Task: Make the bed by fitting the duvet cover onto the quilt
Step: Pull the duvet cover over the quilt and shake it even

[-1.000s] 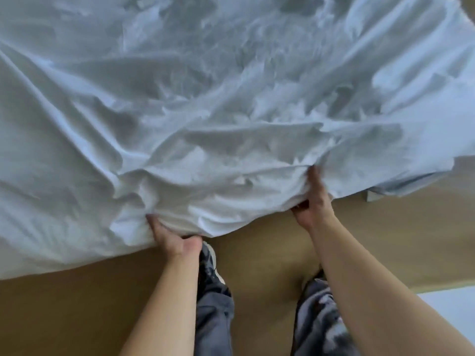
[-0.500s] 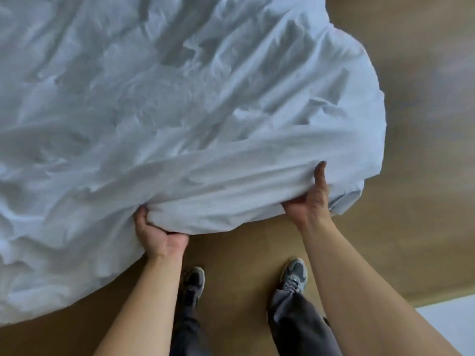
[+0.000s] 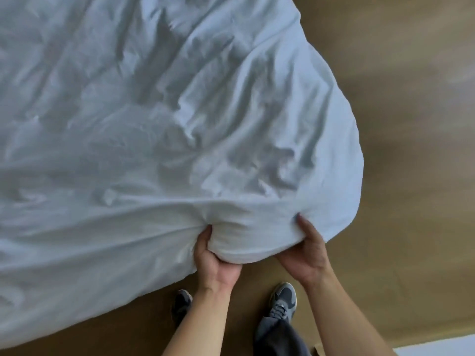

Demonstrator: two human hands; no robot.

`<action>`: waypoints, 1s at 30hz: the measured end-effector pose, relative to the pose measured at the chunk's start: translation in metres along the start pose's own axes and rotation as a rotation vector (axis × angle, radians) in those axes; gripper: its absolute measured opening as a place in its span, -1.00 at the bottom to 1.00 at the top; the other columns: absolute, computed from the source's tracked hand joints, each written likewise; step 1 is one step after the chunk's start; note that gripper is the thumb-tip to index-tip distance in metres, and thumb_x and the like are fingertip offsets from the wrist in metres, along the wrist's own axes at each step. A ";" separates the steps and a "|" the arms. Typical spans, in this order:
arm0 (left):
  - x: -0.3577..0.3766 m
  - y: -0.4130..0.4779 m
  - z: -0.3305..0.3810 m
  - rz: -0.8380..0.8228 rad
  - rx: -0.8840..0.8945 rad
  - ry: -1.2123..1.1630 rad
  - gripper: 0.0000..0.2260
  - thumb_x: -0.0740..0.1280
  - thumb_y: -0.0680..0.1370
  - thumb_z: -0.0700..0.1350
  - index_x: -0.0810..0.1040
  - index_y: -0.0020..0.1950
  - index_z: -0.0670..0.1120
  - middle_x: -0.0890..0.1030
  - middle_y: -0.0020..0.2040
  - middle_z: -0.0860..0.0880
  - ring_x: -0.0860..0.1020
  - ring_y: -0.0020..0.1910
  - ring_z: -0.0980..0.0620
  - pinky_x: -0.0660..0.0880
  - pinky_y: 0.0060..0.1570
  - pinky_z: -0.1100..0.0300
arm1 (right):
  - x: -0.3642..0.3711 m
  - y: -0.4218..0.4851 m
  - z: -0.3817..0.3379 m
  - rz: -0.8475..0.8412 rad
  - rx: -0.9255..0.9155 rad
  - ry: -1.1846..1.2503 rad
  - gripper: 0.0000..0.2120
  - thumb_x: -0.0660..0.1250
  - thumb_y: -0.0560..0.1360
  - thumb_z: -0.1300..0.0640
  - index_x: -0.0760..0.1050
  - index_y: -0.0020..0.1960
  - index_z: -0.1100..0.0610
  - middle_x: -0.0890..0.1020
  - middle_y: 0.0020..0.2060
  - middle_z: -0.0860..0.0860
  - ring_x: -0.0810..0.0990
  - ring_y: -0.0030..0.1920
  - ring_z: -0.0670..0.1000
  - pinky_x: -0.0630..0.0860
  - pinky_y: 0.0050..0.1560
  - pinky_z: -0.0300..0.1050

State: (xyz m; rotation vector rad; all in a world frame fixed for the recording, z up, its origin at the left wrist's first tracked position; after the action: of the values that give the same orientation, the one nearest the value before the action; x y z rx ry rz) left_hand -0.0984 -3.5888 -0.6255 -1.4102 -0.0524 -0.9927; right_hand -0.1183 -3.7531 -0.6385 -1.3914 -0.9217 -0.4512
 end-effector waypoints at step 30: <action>0.066 0.041 0.131 0.357 0.039 0.842 -0.24 0.33 0.21 0.60 0.56 0.25 0.18 0.56 0.32 0.03 0.49 0.30 -0.14 0.44 0.20 -0.21 | 0.179 0.114 -0.138 0.602 -0.326 -1.196 -0.06 0.45 0.36 -0.33 0.18 0.57 0.03 0.28 0.52 0.08 0.29 0.45 0.31 0.31 0.32 0.50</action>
State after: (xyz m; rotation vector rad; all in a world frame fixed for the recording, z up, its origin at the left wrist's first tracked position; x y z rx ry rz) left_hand 0.0342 -3.5220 -0.5904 -0.8330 0.7691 -1.1942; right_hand 0.1128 -3.8229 -0.5620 -2.1681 -1.2895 0.8322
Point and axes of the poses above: each hand's wrist, its own y-axis towards the middle knuckle, its own x-axis out of the palm, z = x × y, the point moved 4 cm from there along y, towards the middle knuckle
